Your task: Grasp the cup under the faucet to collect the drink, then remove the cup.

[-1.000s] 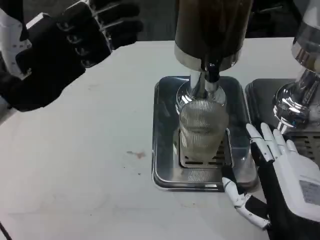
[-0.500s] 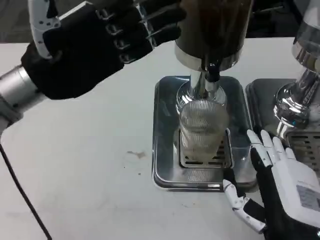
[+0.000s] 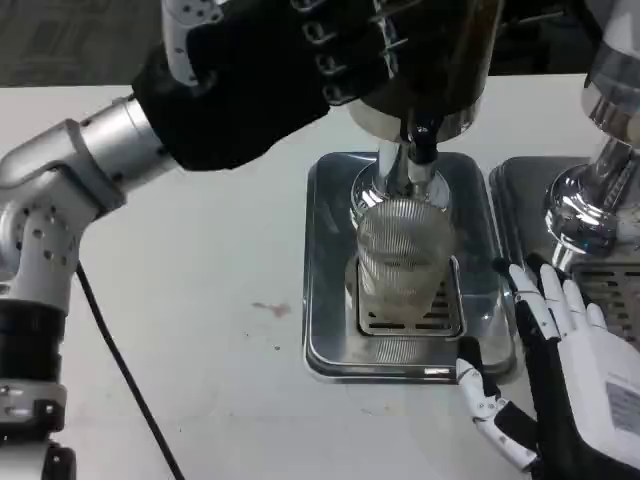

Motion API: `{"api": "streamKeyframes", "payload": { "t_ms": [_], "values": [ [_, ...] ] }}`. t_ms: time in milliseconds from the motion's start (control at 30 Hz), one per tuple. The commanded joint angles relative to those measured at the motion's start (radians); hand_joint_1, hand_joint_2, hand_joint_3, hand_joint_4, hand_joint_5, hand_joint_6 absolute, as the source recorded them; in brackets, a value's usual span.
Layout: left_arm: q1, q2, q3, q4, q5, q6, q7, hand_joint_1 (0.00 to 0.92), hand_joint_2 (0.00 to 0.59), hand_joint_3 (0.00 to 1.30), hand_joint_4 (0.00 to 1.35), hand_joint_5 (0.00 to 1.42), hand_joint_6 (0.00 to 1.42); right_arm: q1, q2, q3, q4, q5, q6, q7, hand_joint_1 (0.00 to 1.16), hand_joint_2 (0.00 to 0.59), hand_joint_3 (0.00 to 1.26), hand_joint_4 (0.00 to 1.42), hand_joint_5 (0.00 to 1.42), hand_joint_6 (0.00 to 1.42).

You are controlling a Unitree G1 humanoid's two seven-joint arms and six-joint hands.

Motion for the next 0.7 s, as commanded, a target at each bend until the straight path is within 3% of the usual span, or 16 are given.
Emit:
{"api": "streamKeyframes", "payload": {
  "t_ms": [33, 433, 700],
  "values": [
    [-0.035, -0.038, -0.023, 0.054, 0.06, -0.048, -0.001, 0.0, 0.03, 0.04, 0.0, 0.05, 0.01, 0.006, 0.011, 0.006, 0.011, 0.011, -0.007, -0.03, 0.39, 0.485, 0.12, 0.0, 0.0, 0.0],
    [-0.065, -0.114, -0.03, 0.169, 0.167, -0.233, 0.013, 0.0, 0.045, 0.08, 0.0, 0.07, 0.01, 0.003, 0.016, 0.011, 0.016, 0.024, -0.005, -0.039, 0.37, 0.476, 0.14, 0.0, 0.0, 0.0],
    [-0.086, -0.134, -0.027, 0.23, 0.183, -0.294, 0.01, 0.0, 0.046, 0.09, 0.0, 0.08, 0.01, 0.034, 0.024, 0.009, 0.002, 0.021, -0.001, -0.047, 0.37, 0.476, 0.15, 0.0, 0.0, 0.0]
  ]
}}
